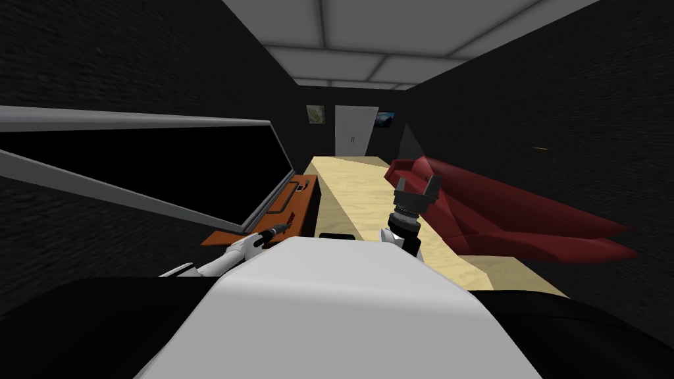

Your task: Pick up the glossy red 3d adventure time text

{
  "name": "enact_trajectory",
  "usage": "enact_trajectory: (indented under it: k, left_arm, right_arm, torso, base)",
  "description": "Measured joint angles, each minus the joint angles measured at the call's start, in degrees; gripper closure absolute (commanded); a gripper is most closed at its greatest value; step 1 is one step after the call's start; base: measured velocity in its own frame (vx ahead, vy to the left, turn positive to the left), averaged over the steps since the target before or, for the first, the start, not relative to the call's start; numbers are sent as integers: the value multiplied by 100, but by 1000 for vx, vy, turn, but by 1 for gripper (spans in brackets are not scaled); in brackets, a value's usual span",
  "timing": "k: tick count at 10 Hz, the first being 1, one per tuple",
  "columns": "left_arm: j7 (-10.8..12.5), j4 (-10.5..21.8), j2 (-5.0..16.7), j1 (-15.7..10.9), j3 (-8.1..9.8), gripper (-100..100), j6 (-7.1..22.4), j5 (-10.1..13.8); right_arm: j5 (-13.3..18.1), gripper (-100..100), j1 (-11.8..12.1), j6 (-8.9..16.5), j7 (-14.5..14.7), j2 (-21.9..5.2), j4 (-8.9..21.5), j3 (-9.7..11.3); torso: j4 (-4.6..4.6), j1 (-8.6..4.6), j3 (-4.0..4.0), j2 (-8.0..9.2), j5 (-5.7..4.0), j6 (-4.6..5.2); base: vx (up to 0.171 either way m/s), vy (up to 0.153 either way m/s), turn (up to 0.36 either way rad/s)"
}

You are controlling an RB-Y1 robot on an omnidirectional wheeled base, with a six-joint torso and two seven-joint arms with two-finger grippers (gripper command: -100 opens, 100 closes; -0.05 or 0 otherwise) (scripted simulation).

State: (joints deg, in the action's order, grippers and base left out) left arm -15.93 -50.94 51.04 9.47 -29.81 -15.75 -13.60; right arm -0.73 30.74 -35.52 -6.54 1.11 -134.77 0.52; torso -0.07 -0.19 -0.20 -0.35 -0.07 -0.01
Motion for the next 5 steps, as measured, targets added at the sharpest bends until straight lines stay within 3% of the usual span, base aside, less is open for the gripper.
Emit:
enact_trajectory:
  k: [2, 5]
  left_arm:
    - [77, 316, 89, -120, -165, -100, -82, -66]
    - [140, 559, 162, -204, -277, -100, -147, -109]
  right_arm:
    - [0, 0, 0, 0, 0, 0, 0, 0]
    - [0, 0, -1, 0, 0, 0, 0, 0]
  torso:
    - [-2, -13, -5, -7, -3, 0]
    - [5, 9, 14, 27, 2, -2]
  base:
    - [105, -84, -39]
    - [29, -19, -10]
